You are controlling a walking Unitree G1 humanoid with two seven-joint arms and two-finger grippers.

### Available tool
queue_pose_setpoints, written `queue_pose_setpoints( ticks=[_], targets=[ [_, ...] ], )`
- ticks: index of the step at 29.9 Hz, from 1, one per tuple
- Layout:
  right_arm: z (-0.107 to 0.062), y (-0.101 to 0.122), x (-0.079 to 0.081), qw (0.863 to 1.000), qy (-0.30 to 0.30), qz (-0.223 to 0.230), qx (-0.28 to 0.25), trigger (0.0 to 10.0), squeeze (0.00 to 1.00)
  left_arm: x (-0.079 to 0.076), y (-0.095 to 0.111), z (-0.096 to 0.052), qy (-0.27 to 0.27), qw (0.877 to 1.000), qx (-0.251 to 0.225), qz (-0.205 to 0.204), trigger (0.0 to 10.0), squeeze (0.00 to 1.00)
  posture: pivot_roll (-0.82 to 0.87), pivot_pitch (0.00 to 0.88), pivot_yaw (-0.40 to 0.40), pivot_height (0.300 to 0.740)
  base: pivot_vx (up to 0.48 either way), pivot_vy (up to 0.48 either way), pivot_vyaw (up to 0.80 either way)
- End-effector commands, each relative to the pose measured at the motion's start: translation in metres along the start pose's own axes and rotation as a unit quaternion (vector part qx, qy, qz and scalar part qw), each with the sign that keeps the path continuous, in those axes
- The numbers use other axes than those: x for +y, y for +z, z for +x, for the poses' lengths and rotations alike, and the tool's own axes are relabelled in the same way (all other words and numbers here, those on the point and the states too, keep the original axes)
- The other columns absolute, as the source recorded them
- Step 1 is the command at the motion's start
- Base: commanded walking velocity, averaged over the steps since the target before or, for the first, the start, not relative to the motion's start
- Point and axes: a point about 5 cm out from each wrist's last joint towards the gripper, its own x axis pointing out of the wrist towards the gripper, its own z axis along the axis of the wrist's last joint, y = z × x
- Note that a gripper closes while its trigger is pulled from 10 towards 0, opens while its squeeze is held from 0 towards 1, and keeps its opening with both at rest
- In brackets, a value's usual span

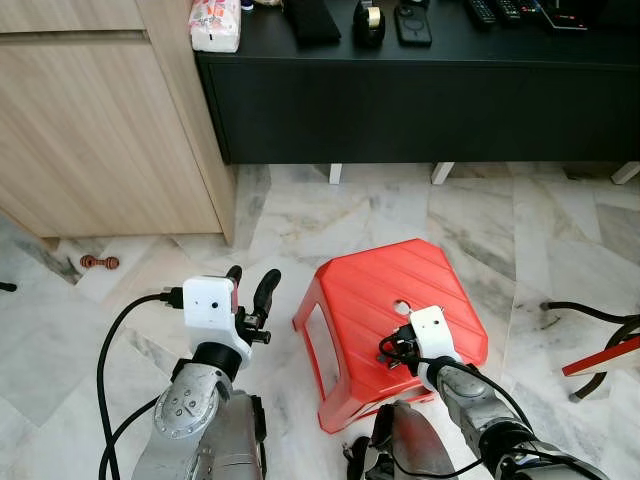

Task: Hang keys on a hook

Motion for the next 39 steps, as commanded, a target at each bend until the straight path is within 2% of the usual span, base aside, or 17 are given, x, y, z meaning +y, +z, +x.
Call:
queue_pose_setpoints(
  ticks=[1, 2, 25, 26, 28, 34, 39],
  targets=[
    [-0.004, -0.016, -0.001, 1.0, -0.005, 0.0, 0.031, 1.6, 0.0, -0.001, -0.001, -0.002, -0.003, 1.0, 0.007, -0.002, 10.0, 0.0, 0.25, 0.303, -0.102, 0.642, 0.0, 0.0, 0.0],
    [-0.004, -0.016, -0.001, 0.999, -0.006, -0.002, 0.033, 0.0, 0.0, -0.001, -0.001, -0.002, -0.003, 1.0, 0.007, -0.002, 10.0, 0.0, 0.25, 0.303, -0.102, 0.642, 0.0, 0.0, 0.0],
    [-0.002, -0.012, 0.001, 1.0, -0.006, 0.004, 0.024, 0.0, 0.0, 0.004, -0.005, 0.001, -0.002, 1.0, 0.009, 0.003, 10.0, 0.0, 0.25, 0.272, -0.095, 0.642, 0.0, 0.0, 0.0],
    [-0.001, -0.005, 0.001, 1.0, -0.006, 0.01, 0.003, 0.0, 0.0, 0.004, -0.007, 0.002, -0.003, 1.0, 0.01, 0.003, 10.0, 0.0, 0.25, 0.249, -0.093, 0.642, 0.0, 0.0, 0.0],
    [-0.001, -0.005, 0.001, 1.0, -0.006, 0.01, 0.003, 0.0, 0.0, 0.004, -0.007, 0.002, -0.003, 1.0, 0.01, 0.003, 10.0, 0.0, 0.25, 0.249, -0.093, 0.642, 0.0, 0.0, 0.0],
    [0.0, 0.011, 0.002, 0.998, 0.004, 0.031, -0.05, 0.0, 0.0, 0.007, -0.012, 0.013, -0.006, 1.0, 0.009, 0.005, 10.0, 0.0, 0.24, 0.182, -0.092, 0.642, 0.0, 0.0, 0.0],
    [-0.001, 0.011, 0.0, 0.998, 0.003, 0.031, -0.059, 0.0, 0.0, 0.011, -0.017, 0.022, -0.005, 1.0, 0.009, 0.008, 10.0, 0.0, 0.23, 0.141, -0.089, 0.642, 0.0, 0.0, 0.0]
  ],
)
